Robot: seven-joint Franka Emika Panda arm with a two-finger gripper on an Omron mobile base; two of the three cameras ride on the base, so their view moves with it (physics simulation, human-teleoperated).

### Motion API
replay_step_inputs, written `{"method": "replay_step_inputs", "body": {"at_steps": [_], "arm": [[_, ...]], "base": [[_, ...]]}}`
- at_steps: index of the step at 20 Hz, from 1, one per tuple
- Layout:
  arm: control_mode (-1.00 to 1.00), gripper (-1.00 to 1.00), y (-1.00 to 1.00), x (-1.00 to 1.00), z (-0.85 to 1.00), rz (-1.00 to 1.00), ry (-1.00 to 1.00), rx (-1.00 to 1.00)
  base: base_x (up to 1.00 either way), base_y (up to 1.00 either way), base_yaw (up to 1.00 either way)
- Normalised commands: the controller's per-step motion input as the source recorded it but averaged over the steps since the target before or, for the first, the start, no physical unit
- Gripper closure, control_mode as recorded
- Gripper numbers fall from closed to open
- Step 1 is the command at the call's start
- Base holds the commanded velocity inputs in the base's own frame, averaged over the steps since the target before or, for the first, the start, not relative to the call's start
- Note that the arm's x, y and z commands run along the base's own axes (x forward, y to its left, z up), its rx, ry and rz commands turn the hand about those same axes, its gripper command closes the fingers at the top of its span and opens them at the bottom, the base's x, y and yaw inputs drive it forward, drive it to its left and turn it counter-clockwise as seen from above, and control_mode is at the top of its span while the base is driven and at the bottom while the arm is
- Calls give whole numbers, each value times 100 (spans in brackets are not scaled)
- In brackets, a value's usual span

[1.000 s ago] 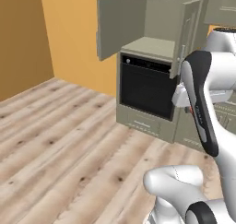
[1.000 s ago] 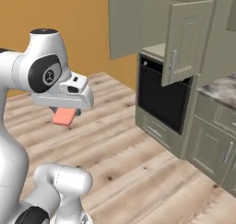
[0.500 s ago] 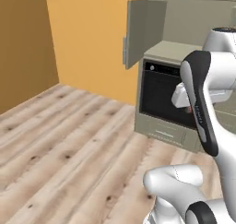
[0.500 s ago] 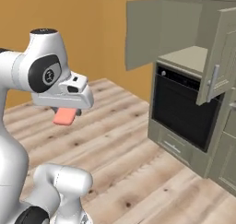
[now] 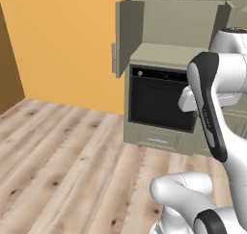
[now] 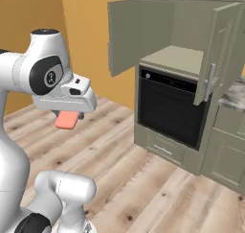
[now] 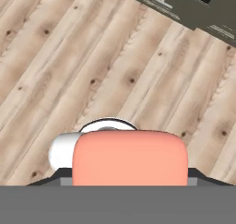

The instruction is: Pick up the bar soap and sponge from the sink, and place them back in the cabinet, and close the cabinet doors.

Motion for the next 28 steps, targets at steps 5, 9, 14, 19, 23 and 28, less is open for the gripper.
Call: {"method": "replay_step_inputs", "body": {"at_steps": [5, 9, 14, 19, 23, 28], "arm": [[100, 100, 0, 0, 0, 0, 0, 0], [100, 100, 0, 0, 0, 0, 0, 0], [100, 100, 0, 0, 0, 0, 0, 0], [100, 100, 0, 0, 0, 0, 0, 0], [100, 100, 0, 0, 0, 0, 0, 0], [100, 100, 0, 0, 0, 0, 0, 0]], "base": [[16, 55, -44], [36, 54, -40], [36, 45, -37], [38, 28, -32], [39, 32, -29], [54, 28, -10]]}}
